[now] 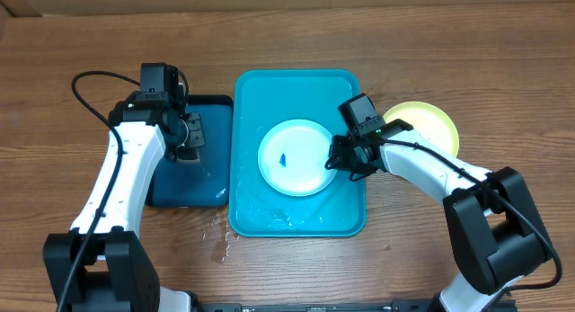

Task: Clean dirty plates on tray and stack at the side
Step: 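Lift the sponge and squeeze it over the water tray, left gripper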

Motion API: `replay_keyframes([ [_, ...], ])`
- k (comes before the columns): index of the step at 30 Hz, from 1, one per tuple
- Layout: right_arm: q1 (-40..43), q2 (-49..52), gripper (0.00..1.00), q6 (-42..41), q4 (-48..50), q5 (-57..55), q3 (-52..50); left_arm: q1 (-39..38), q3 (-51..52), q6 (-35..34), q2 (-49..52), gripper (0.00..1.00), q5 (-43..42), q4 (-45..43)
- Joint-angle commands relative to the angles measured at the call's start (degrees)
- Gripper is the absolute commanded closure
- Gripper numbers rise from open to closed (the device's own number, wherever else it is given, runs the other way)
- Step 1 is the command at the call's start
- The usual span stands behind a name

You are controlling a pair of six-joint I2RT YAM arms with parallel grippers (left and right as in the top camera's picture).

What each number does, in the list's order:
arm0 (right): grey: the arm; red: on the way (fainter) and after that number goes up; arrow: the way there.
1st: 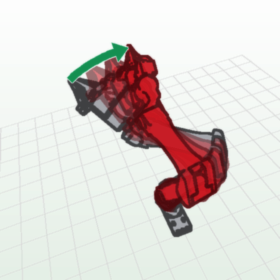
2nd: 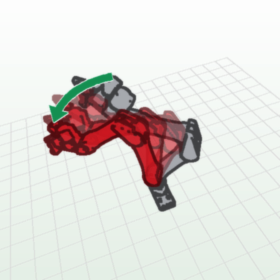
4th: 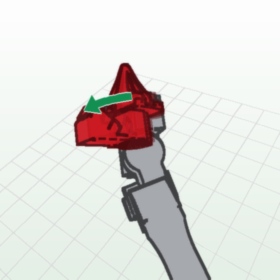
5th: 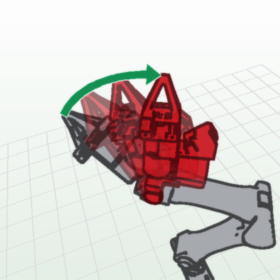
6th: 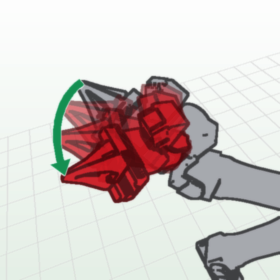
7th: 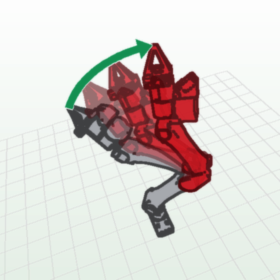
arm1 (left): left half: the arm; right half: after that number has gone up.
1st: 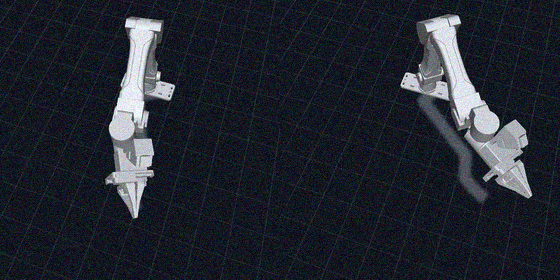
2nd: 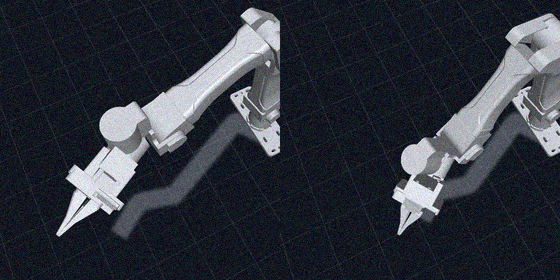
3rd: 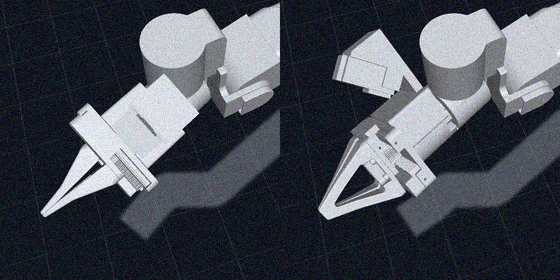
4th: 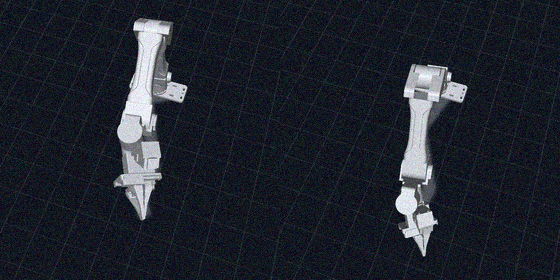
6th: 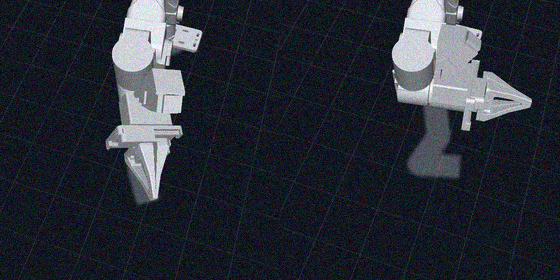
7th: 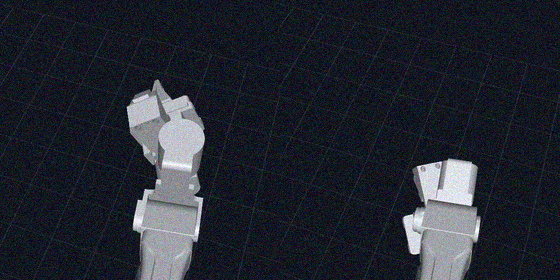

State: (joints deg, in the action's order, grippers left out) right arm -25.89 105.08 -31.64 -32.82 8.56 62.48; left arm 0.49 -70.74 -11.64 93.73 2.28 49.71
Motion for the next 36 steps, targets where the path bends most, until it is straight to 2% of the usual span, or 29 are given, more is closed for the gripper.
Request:
replay_keyframes([
  [1,0.46,-1.14,0.59,-0.09,1.16,-0.48,0.92,0.22,0.63,-0.81,0.68,0.96,-0.87,-0.17],
  [3,0.85,-1.14,0.61,-0.09,1.95,-0.55,0.92,0.22,0.63,-0.81,0.68,0.96,-0.85,-0.02],
  [5,1.07,-1.14,0.74,-0.09,2.01,-0.55,0.92,0.22,0.63,-0.79,0.68,0.96,-0.83,0.35],
  [7,1.05,-1.14,0.93,-0.11,1.99,-0.57,0.92,0.24,0.63,-0.81,0.68,0.96,-0.83,0.72],
  [8,1.05,-1.14,0.96,-0.11,1.97,-0.57,0.92,0.24,0.63,-0.79,0.68,0.96,-0.81,0.85],
  [16,1.05,-1.14,0.94,-5.90,-0.31,-0.55,0.92,0.22,0.63,-0.81,0.68,0.96,-0.83,0.90],
  [18,1.05,-1.14,0.74,-5.88,0.09,-0.87,0.92,0.22,0.63,-0.81,0.68,0.96,-0.83,0.90],
  [20,1.05,-1.14,0.69,-5.88,0.90,-1.53,0.92,0.20,0.63,-0.81,0.68,0.96,-0.83,0.90],
  [21,1.05,-1.14,0.70,-5.88,1.18,-1.90,0.92,0.22,0.63,-0.81,0.68,0.96,-0.83,0.90],
  [23,1.05,-1.14,0.92,-5.88,1.49,-2.10,0.92,0.22,0.63,-0.79,0.68,0.96,-0.81,0.90],
  [24,1.05,-1.14,0.96,-5.88,1.44,-2.08,0.92,0.22,0.63,-0.76,0.68,0.96,-0.81,0.92],
  [36,0.83,-1.14,0.96,-5.90,0.11,-0.50,0.92,0.22,0.72,-0.57,0.68,0.96,-0.37,0.94],
])
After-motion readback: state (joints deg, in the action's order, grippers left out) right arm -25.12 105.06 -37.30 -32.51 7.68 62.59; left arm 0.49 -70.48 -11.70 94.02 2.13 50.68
